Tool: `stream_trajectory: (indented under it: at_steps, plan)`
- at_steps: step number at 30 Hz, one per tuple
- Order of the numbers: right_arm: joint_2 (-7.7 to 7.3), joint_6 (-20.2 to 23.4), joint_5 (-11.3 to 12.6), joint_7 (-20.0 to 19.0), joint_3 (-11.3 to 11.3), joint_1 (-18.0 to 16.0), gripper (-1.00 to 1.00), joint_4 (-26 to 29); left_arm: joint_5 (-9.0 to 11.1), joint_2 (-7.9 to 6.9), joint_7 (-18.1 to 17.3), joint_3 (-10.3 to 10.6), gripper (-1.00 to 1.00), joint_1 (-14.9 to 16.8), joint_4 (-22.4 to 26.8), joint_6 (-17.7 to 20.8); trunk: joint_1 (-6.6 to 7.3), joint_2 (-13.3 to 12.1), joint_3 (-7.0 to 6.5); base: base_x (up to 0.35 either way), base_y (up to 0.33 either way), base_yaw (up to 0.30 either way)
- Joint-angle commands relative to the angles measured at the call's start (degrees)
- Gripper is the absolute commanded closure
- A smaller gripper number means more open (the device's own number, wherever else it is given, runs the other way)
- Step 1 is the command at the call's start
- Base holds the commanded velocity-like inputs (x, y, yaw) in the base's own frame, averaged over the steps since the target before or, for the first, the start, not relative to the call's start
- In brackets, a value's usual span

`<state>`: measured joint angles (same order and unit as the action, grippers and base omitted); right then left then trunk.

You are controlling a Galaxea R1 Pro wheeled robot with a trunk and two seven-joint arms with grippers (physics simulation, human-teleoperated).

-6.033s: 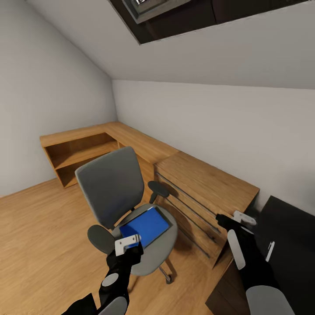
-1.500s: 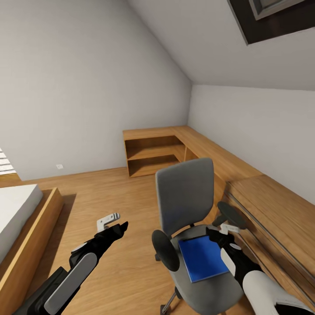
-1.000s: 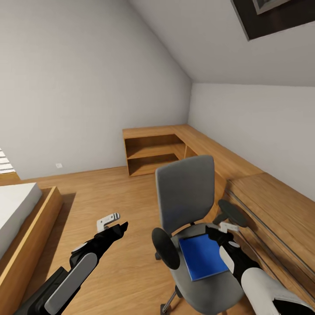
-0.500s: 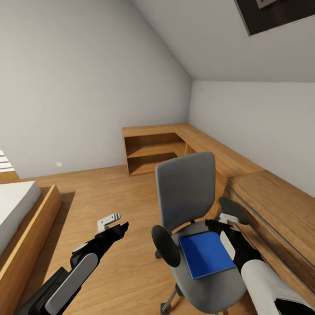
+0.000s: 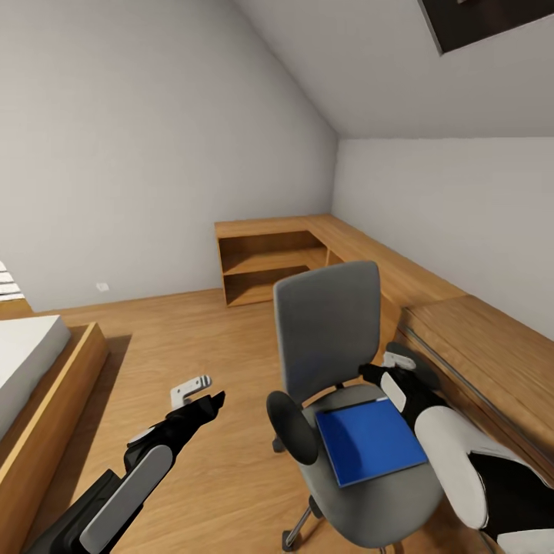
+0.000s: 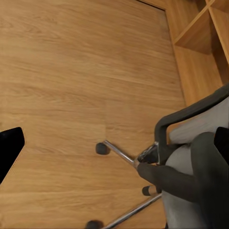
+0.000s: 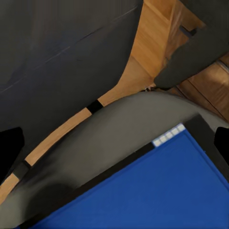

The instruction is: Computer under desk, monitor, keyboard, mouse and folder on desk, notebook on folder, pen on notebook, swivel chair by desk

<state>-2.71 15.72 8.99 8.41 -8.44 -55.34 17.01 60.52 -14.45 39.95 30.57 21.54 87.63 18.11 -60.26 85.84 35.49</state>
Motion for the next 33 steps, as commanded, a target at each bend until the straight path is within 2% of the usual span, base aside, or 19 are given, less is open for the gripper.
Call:
stream_trajectory:
  at_steps: [1, 8, 33]
  plan:
    - [0.04, -1.2, 0.6, 0.3, 0.2, -0.4, -1.0, -0.4, 0.3, -0.05, 1.0, 0.1, -1.0, 0.1, 0.1, 0.1, -0.22, 0.4, 0.24, 0.0, 0.0, 0.0]
    - [0.07, -3.4, 0.7, 0.2, 0.2, -0.5, -1.0, -0.6, 0.3, -0.05, 1.3, 0.0, -1.0, 0.1, 0.1, 0.1, -1.76, 3.3, 1.5, 0.0, 0.0, 0.0]
    - [-0.01, -3.2, 0.9, 0.2, 0.1, -0.5, -1.0, -0.8, 0.2, -0.05, 1.3, -0.1, -1.0, 0.1, 0.1, 0.1, -7.25, 13.3, 5.99, 0.0, 0.0, 0.0]
